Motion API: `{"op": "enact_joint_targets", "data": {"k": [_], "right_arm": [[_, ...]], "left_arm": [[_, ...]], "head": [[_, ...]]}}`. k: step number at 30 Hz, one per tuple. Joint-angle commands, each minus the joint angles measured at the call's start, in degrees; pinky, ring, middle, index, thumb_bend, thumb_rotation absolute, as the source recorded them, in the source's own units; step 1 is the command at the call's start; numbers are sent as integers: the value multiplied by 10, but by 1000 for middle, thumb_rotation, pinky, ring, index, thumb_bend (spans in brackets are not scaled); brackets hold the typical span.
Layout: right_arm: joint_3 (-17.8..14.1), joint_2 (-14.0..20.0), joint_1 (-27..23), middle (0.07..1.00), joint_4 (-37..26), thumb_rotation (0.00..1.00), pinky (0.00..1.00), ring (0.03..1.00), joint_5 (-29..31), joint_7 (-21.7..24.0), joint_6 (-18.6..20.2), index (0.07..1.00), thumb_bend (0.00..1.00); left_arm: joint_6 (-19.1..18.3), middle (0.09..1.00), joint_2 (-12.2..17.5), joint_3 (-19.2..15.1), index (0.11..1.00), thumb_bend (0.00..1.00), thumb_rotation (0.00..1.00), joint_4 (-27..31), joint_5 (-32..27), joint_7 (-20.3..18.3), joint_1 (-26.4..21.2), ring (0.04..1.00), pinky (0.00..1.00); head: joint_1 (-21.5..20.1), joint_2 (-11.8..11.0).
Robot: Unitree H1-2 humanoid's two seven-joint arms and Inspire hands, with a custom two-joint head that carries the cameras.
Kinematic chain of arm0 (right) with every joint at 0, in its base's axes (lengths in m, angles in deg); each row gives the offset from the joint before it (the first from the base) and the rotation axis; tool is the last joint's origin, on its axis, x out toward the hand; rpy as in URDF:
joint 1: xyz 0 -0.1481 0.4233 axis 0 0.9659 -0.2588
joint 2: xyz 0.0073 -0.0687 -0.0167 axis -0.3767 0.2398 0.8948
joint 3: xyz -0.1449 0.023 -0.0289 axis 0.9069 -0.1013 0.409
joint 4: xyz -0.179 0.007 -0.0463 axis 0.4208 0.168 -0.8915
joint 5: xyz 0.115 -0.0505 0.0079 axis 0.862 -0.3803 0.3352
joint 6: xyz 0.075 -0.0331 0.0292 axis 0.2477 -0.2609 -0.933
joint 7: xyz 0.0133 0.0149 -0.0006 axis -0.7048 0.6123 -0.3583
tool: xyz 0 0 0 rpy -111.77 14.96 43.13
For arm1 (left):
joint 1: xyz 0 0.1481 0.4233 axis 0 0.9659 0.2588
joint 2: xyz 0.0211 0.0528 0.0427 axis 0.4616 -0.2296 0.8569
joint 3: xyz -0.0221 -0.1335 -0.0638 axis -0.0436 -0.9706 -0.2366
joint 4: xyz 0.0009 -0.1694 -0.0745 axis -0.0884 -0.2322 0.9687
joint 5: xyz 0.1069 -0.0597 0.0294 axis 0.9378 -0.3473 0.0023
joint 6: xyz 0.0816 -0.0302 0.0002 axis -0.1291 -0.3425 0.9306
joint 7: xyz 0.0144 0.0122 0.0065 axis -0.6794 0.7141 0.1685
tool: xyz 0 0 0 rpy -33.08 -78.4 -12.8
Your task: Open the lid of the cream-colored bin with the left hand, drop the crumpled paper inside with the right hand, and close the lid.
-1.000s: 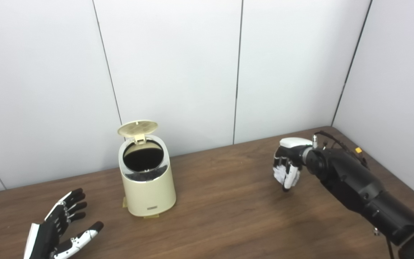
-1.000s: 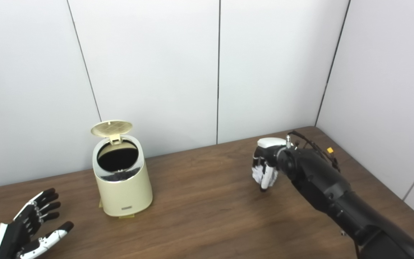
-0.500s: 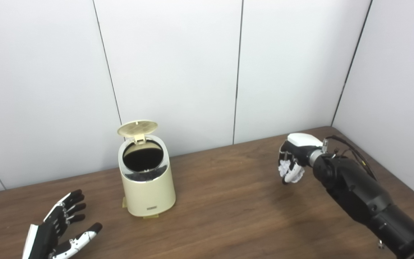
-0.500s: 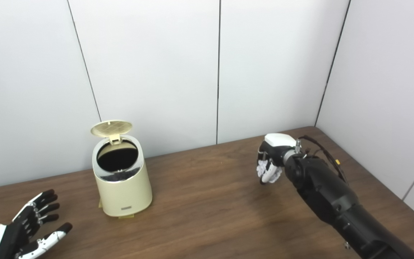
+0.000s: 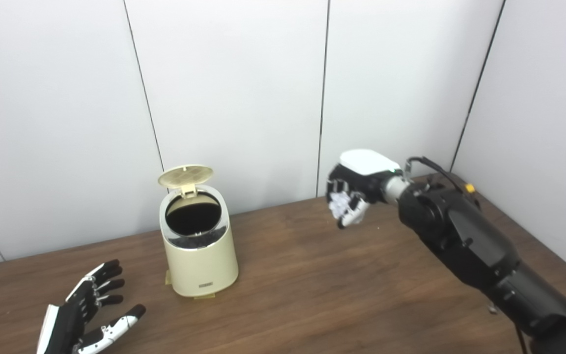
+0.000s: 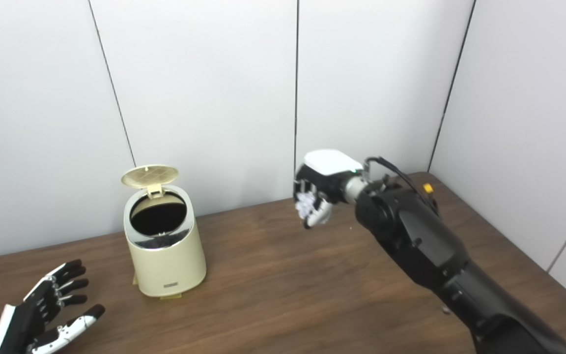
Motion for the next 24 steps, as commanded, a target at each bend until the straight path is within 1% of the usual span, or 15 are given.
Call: {"op": "enact_joint_targets", "data": {"k": [1,5,7,11,15,19,22,24], "right_arm": [[-4,-5,-47,513,-19,0,418,419,-14,11,14,479,519],[-1,-25,-74,511,-28,0,384,410,-8,41,23,481,518],[6,-36,-92,508,-32,0,372,401,-14,59,25,485,518],[17,-52,-119,502,-28,0,386,405,-17,75,22,491,519],[20,-81,-138,499,-17,0,363,397,-16,70,29,500,518],[28,-110,-150,500,-6,0,343,394,-30,62,33,509,517],[28,-128,-155,501,15,0,332,389,-19,42,4,516,516],[26,-140,-158,506,25,0,354,403,-7,34,-9,502,517]], "left_arm": [[5,822,-4,4,852,717,108,-2,6,11,-12,770,675],[5,828,-13,7,851,724,101,-2,13,14,-12,774,682],[5,833,-18,10,852,731,95,-2,16,17,-12,779,691],[-2,838,-29,14,860,742,112,1,14,17,-9,798,713],[-7,835,-41,19,857,745,114,3,22,23,-8,800,688],[-9,844,-49,25,861,735,122,6,30,28,-8,801,660],[-12,839,-54,30,861,741,142,8,40,34,-8,793,651],[-8,832,-57,34,857,744,149,5,45,39,-9,780,641]], "head": [[1,0],[25,-4],[38,-6],[70,-8],[96,-9],[111,-9],[126,-9],[136,-8]]}}
